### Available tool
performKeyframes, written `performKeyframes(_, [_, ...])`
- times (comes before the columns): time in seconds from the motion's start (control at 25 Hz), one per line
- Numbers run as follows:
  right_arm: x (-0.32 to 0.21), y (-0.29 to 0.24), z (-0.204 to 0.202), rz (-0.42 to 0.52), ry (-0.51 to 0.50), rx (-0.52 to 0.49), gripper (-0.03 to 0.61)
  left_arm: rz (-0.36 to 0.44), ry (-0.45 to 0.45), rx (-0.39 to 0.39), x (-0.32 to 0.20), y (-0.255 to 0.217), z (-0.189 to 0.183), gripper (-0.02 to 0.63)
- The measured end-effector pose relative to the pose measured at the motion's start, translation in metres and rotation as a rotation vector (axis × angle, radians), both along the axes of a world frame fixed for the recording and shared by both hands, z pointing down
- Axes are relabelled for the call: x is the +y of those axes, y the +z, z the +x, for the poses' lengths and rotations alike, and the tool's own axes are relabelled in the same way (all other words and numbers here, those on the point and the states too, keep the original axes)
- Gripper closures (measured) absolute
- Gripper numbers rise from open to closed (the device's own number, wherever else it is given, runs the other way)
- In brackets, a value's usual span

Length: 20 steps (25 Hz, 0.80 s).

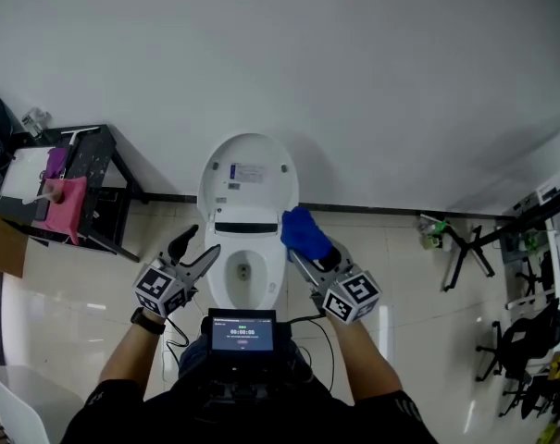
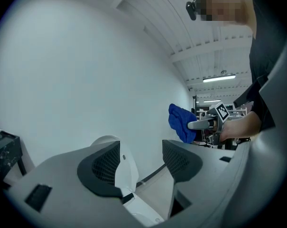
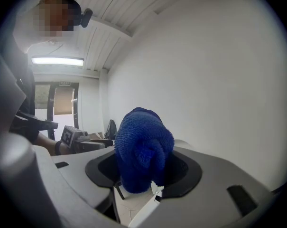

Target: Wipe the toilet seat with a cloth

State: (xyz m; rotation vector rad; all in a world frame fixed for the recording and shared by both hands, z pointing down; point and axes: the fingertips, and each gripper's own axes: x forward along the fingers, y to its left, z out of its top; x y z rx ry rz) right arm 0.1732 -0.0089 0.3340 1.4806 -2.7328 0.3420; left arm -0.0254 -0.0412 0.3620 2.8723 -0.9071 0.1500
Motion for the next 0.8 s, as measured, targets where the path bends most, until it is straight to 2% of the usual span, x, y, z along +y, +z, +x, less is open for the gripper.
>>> performKeyframes(0.16, [0.004,-0.002,0.000,0.000,0.001,0.016,0.342,0.006,-0.002,0.002,-0.003,-0.004,0.000,0.347])
performKeyframes(0.36, [0.000,0.000,-0.001,-0.021,0.001,-0.031,0.342,0.018,-0.005,0.004,-0.010,-0.011,0.003,0.347])
performKeyframes(0.8, [-0.013,-0.002,-0.002,-0.014,-0.019,-0.036,0.342,0.023,-0.014,0.011,-0.021,-0.013,0.005,0.347])
